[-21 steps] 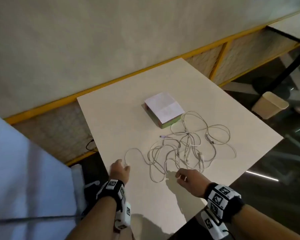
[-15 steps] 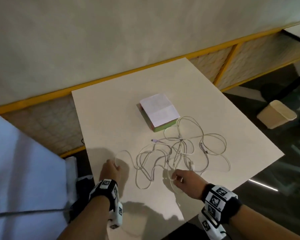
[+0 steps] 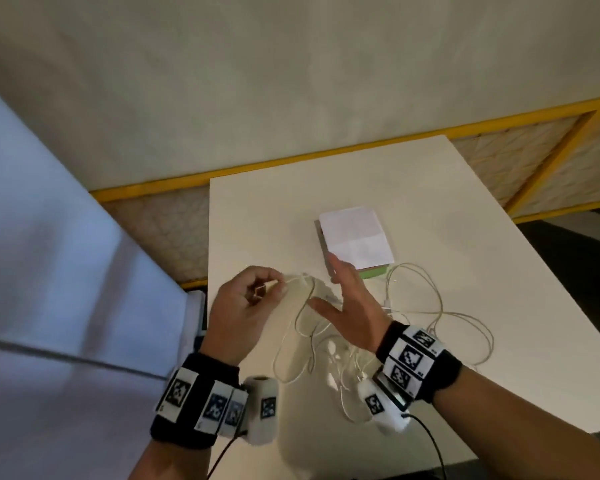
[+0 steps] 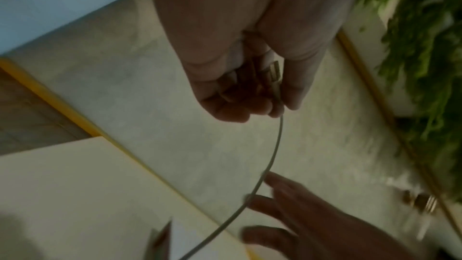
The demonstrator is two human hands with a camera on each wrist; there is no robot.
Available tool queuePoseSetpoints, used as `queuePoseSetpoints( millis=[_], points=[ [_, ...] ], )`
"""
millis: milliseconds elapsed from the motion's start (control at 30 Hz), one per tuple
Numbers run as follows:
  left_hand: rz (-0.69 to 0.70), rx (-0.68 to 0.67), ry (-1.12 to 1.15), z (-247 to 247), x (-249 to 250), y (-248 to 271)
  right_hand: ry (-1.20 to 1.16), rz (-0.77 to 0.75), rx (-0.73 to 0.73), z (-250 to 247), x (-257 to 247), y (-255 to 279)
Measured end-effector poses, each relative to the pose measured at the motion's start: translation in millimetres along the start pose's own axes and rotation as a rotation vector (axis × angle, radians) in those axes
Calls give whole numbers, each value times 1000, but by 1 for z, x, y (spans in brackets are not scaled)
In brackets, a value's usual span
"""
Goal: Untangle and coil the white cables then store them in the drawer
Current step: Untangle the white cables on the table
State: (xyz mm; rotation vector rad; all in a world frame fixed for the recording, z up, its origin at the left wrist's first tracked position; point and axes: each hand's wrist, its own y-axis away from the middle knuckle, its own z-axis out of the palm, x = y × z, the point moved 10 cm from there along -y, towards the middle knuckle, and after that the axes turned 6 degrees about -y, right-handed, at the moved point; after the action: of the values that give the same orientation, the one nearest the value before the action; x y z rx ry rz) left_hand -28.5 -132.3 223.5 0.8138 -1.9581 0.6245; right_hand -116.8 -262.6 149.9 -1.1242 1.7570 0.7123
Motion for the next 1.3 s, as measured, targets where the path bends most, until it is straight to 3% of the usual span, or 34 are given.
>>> queuePoseSetpoints(
  millis=[100,167,233,400,500,600,733,900,1033,1167,1300],
  points=[
    [8,17,171,1,15,-1,-91,2,-115,8,-21,-21],
    [-105,85,392,0,-2,-2,-199,-6,-124,5,-33,-26],
    [-252,67,550,14,-35,-4,-279,-4,-111,2,-44,-31],
    [-264,-372,3,87,-80,8,-504,73,-55,-19,-79,-42],
    [-216,-577,-80,126,-86,26,-585,97,-8,-42,-92,-50],
    [-259,-644,-37,142,-92,37,-612,105,91,-74,-91,-57],
    [-367,-633,202,158,-82,41,-642,187,132,-87,-68,-55],
    [-457,-476,576,147,-64,12,-570,291,124,-65,-26,-42],
    [-431,-358,493,122,-61,-5,-442,298,100,-55,-3,-39],
    [-330,-387,337,112,-50,-13,-345,296,25,-45,10,-32],
    [-310,-360,383,111,-40,-16,49,140,-74,-30,6,-26]
  ],
)
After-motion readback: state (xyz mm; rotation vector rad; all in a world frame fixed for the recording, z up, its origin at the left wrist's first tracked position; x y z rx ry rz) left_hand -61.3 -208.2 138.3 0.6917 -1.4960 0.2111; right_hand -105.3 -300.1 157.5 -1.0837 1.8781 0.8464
